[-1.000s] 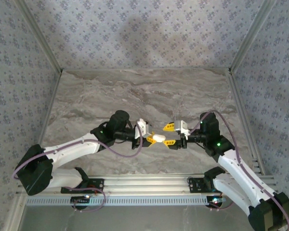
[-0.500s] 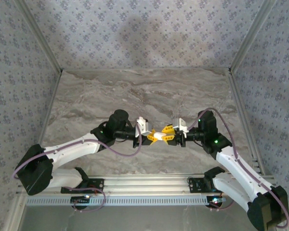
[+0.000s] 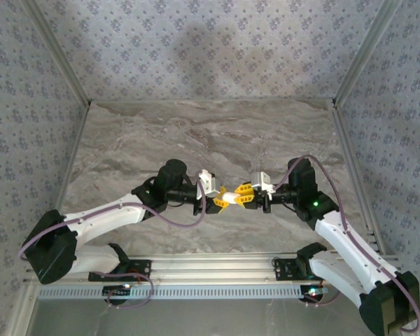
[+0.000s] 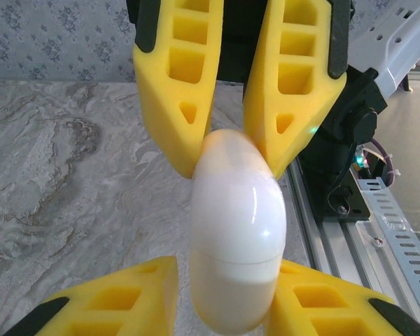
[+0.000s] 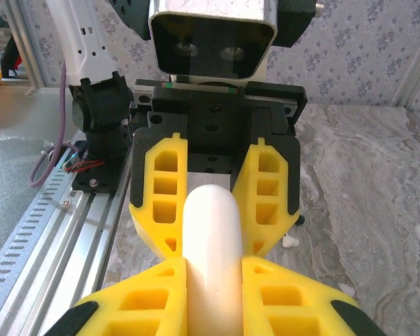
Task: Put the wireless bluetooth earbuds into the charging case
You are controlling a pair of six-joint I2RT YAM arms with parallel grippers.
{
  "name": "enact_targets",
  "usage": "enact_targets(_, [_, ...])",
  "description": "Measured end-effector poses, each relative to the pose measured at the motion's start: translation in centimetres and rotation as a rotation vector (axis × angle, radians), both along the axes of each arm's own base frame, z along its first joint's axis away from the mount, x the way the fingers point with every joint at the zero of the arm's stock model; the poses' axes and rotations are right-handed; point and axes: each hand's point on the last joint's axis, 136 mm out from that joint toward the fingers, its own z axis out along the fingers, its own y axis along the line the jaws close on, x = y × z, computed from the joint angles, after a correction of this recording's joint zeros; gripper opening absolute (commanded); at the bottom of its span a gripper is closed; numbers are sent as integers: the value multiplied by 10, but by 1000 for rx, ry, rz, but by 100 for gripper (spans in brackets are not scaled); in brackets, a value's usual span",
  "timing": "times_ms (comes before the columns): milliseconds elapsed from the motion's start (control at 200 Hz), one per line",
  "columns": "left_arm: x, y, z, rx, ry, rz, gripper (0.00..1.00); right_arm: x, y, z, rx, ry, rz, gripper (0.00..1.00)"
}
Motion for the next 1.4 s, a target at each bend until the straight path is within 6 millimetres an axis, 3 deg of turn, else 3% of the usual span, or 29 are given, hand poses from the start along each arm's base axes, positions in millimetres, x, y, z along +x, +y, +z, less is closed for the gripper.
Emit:
enact_targets(215, [-1, 0, 0, -2, 3, -7, 33, -1, 0, -3, -5, 10, 7, 18])
enact_targets(645, [-3, 0, 0, 1, -1, -21, 17, 0, 1, -5, -11, 17, 8, 22])
enact_targets(790, [-3, 0, 1, 0, -2, -21, 24, 1, 1, -4, -11, 16, 5, 20])
enact_targets(1034, [-3, 0, 2, -1, 1, -19, 25, 1, 1, -4, -11, 17, 6, 20])
enact_targets(1249, [-3, -1, 5, -9, -2, -23, 33, 1, 1, -4, -12, 18, 6, 20])
enact_targets(1399, [-2, -3, 10, -20, -8, -26, 31, 2, 1, -5, -14, 23, 6, 20])
